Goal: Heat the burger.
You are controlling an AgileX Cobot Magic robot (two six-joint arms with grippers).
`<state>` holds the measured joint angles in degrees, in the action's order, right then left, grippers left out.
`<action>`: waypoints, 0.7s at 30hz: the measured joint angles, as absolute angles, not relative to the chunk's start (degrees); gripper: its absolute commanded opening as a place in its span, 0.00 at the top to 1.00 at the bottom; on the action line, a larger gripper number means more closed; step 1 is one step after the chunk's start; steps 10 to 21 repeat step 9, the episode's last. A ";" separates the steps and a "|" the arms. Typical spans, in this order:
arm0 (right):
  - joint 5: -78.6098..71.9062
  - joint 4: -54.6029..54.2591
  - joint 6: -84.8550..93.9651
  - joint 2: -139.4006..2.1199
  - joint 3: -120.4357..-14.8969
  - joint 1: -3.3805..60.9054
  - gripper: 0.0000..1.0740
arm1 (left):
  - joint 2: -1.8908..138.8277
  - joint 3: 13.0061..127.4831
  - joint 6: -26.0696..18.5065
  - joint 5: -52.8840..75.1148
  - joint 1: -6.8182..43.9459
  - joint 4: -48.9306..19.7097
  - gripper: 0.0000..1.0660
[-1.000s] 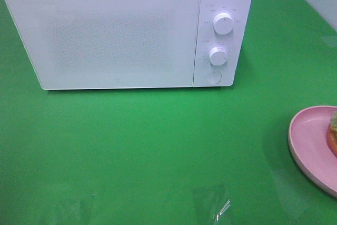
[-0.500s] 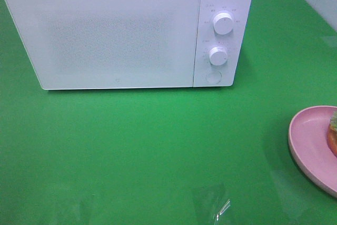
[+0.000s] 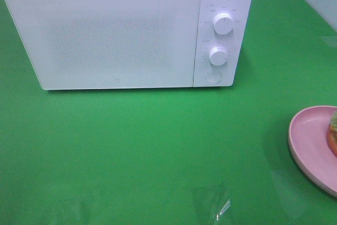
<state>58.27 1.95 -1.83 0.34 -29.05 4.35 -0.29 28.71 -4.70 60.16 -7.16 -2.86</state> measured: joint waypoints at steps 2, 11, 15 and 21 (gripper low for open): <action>58.27 1.95 -1.83 0.34 -29.05 4.35 0.34 | -0.29 28.71 -4.70 60.16 -7.16 -2.86 0.06; 58.27 1.95 -1.83 0.34 -29.05 4.35 0.34 | -0.29 28.71 -4.70 60.16 -7.16 -2.52 0.06; 58.27 1.95 -1.83 0.34 -29.05 4.35 0.34 | -0.29 28.71 -4.70 60.16 -7.16 -2.52 0.06; 58.27 1.95 -1.83 0.34 -29.05 4.35 0.34 | -0.29 28.71 -4.70 60.16 -7.16 -2.52 0.06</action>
